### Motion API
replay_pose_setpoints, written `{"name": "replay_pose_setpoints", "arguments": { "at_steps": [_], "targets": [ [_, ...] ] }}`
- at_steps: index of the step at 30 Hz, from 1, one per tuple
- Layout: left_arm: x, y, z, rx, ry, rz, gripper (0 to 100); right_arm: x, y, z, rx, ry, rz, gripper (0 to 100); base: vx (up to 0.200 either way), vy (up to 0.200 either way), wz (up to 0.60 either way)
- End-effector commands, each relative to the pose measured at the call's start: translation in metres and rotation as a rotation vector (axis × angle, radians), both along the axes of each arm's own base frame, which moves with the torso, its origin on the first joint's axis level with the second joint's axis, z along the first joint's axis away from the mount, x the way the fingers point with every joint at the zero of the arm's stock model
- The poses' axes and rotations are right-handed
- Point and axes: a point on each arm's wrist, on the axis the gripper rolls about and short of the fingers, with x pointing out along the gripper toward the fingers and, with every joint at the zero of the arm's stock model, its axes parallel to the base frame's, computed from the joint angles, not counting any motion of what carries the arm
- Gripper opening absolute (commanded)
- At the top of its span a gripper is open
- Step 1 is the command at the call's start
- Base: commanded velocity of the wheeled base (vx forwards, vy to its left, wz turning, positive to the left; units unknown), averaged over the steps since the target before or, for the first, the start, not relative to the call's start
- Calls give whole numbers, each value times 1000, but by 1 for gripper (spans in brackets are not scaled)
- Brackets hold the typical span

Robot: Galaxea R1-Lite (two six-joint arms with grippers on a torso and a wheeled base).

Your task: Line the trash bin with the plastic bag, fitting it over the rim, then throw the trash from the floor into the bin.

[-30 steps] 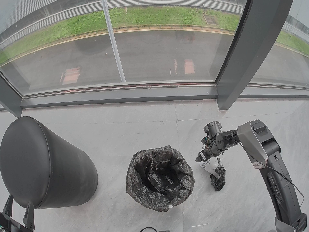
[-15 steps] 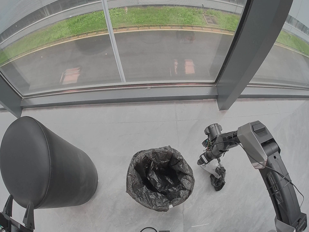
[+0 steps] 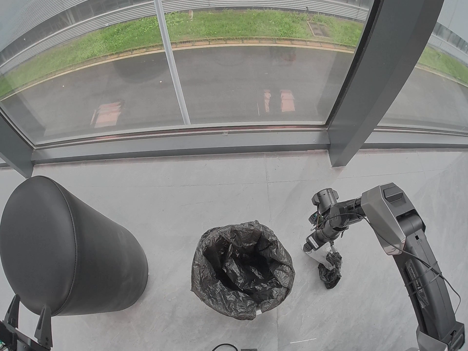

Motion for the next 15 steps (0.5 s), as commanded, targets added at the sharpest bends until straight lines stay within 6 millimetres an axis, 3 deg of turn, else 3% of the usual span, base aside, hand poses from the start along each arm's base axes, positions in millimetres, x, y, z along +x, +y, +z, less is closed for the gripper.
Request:
{"name": "replay_pose_setpoints", "arguments": {
  "at_steps": [1, 15],
  "targets": [
    [-1, 0, 0, 0, -12, 1, 100, -1, -2, -3, -6, 16, -1, 100, 0, 0, 0],
    [-1, 0, 0, 0, -12, 1, 100, -8, -4, -10, -56, 89, 21, 100, 0, 0, 0]
  ]
}}
